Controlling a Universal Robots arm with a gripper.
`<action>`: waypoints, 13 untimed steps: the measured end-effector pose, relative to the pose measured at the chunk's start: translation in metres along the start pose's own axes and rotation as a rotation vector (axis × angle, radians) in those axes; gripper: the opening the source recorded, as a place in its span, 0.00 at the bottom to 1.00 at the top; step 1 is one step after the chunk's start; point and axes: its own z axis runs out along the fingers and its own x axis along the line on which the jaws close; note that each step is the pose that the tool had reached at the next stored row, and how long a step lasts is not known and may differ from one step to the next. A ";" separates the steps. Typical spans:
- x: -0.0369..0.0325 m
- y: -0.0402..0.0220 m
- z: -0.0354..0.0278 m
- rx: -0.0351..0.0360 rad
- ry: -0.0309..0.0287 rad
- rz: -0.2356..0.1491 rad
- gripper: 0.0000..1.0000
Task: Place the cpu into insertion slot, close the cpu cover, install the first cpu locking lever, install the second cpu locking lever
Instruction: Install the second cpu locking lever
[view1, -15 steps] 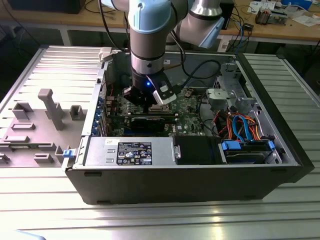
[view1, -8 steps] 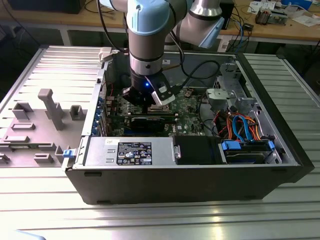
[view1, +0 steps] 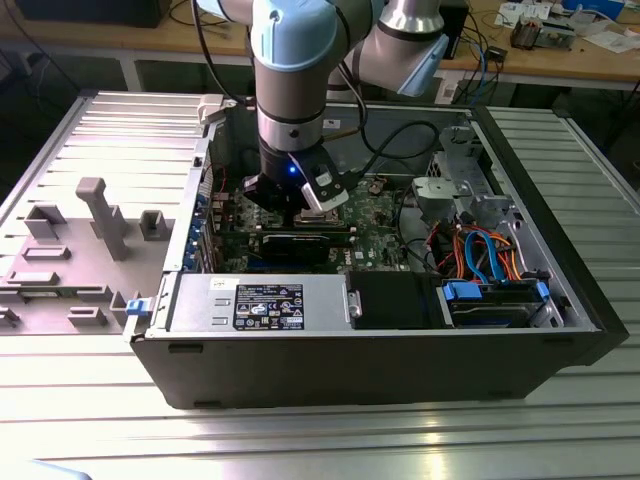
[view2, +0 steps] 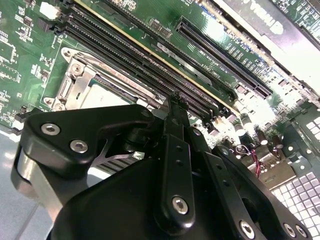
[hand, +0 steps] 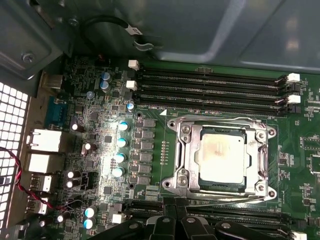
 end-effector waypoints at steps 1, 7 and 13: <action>0.0000 0.0000 0.0002 -0.0007 -0.0001 0.000 0.11; 0.0000 -0.0004 0.0028 -0.0071 -0.0007 0.000 0.11; 0.0000 -0.0005 0.0036 -0.0118 -0.0010 0.000 0.11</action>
